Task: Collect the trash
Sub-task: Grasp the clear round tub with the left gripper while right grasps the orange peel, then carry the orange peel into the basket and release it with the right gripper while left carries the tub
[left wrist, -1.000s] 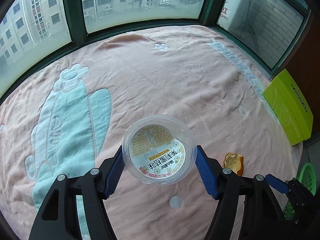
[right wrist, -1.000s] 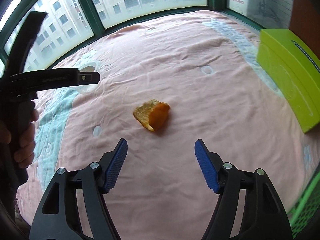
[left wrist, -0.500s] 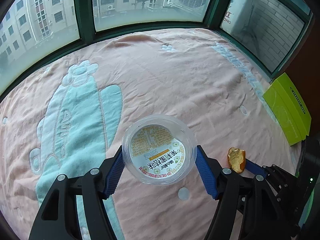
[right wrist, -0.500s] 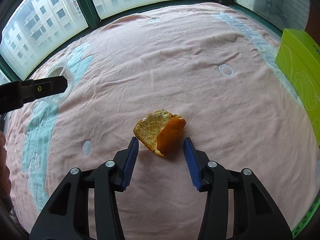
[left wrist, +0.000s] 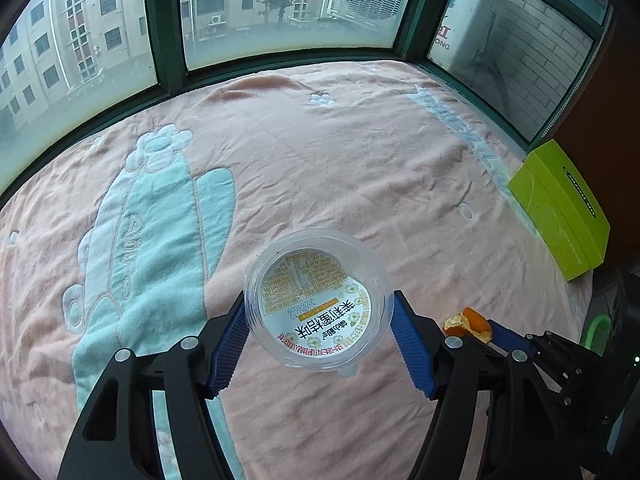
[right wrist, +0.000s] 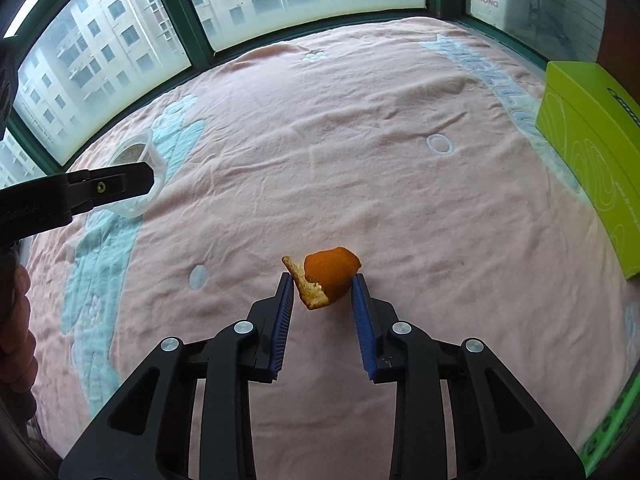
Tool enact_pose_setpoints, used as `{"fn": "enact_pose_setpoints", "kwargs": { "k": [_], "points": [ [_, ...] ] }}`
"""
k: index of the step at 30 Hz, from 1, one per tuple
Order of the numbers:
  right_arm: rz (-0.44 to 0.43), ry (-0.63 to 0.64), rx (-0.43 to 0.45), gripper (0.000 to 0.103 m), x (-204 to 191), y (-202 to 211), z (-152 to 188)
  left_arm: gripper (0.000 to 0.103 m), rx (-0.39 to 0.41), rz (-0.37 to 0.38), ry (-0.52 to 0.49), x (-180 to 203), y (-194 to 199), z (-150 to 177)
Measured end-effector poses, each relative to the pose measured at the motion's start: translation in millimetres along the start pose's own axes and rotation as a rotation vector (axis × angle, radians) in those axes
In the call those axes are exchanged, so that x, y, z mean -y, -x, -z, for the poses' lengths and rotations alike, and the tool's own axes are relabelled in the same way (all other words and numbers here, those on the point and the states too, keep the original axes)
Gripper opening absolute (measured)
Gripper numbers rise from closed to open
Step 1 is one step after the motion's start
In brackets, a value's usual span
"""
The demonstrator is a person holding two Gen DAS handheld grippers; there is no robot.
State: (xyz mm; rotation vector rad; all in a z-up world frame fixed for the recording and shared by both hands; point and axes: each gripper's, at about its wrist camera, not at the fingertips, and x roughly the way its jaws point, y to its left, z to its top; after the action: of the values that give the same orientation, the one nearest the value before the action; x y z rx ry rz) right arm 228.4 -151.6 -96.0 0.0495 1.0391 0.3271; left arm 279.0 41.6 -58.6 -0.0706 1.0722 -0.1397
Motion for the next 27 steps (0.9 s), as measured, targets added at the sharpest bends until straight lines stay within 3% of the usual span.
{"fn": "enact_pose_setpoints", "kwargs": {
  "k": [18,27],
  "points": [
    [0.011,-0.033,0.085,0.030,18,89,51,0.066,0.030,0.071,-0.067,58,42,32],
    [0.089,-0.058,0.138,0.030,45,139,82,0.066,0.039,0.131,-0.131,109,55,47]
  ]
}}
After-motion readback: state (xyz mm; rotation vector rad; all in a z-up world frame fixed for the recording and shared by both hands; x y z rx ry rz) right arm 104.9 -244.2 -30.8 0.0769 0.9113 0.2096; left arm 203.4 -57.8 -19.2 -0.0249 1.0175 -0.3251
